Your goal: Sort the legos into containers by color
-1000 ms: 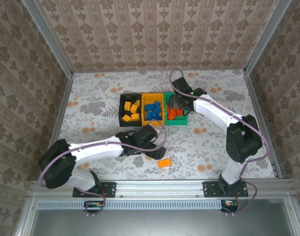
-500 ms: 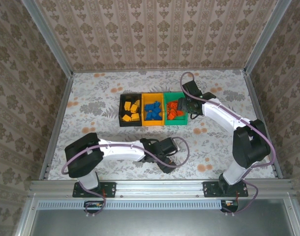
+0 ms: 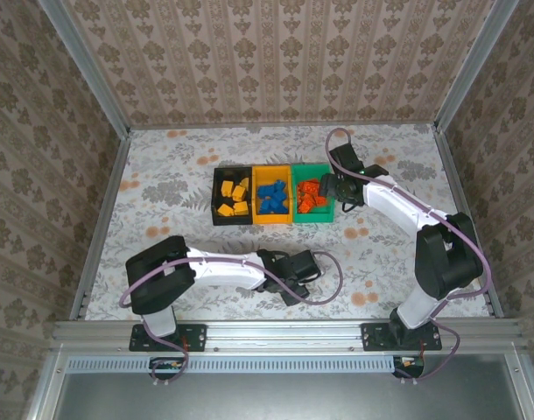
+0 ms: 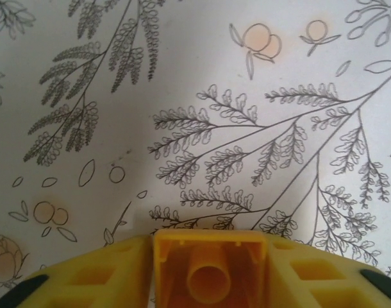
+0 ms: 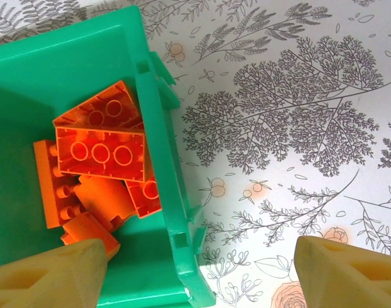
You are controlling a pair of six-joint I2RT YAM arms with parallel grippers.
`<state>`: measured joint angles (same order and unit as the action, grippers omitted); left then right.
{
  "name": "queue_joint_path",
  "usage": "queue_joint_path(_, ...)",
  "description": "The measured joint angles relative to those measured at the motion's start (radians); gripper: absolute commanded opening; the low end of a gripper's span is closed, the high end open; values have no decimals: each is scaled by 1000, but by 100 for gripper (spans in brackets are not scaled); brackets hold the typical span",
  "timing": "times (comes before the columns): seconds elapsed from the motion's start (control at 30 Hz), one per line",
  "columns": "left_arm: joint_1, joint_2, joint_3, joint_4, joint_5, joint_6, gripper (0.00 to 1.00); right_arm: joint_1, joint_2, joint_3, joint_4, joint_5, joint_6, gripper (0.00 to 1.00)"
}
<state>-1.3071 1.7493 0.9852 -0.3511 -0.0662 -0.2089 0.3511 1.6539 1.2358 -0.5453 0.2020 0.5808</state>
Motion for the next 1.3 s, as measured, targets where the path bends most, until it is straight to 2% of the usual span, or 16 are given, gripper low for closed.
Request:
queue_joint_path(0.23, 13, -84, -55, -13, -42, -15, 32, -1, -3, -2, 0, 0, 3, 78)
queue_joint_path(0.37, 71, -207, -90, -11, -79, -58, 30, -1, -27, -21, 5, -5, 8, 78)
queue_joint_path(0.57, 268, -435, -100, 38, -156, -160, 35, -2, -78, -65, 21, -27, 27, 78)
queue_joint_path(0.67, 415, -487, -89, 69, -171, -216, 35, -2, -107, -97, 31, -43, 33, 78)
queue_joint_path(0.8, 588, -410, -15, 72, -175, -260, 34, 6, -153, -154, 43, -77, 46, 78)
queue_joint_path(0.9, 663, -291, 75, 66, -174, -271, 34, 25, -193, -198, 48, -91, 52, 78)
queue_joint_path(1.07, 724, -105, 225, 32, -180, -275, 33, 80, -286, -261, 49, -110, 53, 78)
queue_joint_path(1.3, 764, 51, 338, -60, -185, -313, 42, 129, -406, -306, 46, -112, 56, 78)
